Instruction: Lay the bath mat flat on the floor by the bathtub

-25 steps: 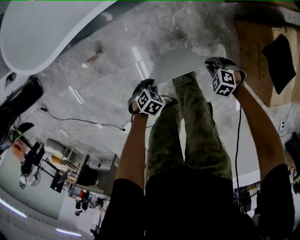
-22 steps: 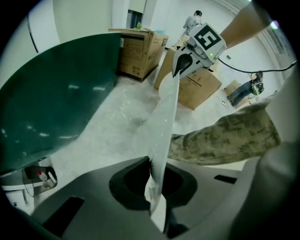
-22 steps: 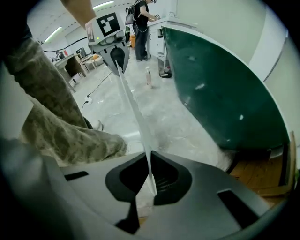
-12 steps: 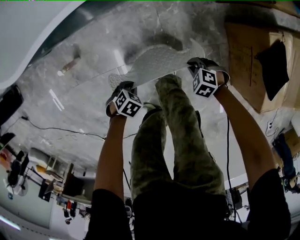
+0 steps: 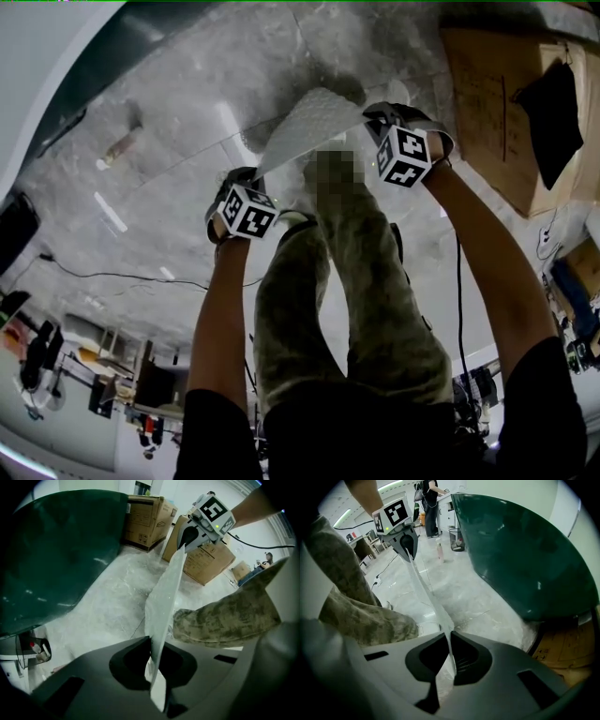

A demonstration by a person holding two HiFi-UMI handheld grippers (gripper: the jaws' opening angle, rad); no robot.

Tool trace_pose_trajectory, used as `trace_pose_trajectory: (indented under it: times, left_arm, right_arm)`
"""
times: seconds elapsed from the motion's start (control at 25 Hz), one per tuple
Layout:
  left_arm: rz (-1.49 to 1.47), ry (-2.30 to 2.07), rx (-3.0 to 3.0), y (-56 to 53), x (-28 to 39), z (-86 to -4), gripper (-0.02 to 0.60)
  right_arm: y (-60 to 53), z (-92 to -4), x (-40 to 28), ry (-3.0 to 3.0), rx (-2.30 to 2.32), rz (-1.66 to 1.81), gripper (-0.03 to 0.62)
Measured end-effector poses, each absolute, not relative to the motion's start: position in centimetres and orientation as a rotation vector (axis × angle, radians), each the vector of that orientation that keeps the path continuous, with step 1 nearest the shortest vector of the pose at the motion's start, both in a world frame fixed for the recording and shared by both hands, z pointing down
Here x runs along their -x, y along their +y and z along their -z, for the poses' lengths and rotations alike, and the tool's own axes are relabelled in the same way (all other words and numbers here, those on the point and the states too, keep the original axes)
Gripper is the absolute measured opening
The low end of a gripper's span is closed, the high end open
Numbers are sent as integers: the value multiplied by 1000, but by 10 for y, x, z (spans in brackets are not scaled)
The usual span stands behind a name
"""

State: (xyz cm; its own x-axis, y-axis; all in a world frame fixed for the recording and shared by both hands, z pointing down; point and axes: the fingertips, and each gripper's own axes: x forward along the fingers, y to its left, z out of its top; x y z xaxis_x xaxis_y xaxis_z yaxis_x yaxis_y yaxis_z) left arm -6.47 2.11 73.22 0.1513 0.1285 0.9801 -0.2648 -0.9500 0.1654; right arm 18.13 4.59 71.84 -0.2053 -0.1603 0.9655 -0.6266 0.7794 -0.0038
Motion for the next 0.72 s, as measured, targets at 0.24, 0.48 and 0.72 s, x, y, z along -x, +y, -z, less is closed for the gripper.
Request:
trace_pose_trajectory:
  times: [0.24, 0.48, 0.72]
  left_arm:
    - [-1897, -232, -2180, -10, 69, -745, 26]
    - [-1810, -404, -2217, -53, 63, -752, 26]
    - [-1864, -457, -2347, -92, 61, -781, 26]
  right_arm:
    - [20, -722, -177, -1763, -675, -414, 26]
    - [-15, -735, -183, -1760, -730, -367, 26]
    - [-53, -761, -185, -1760, -779, -259, 28]
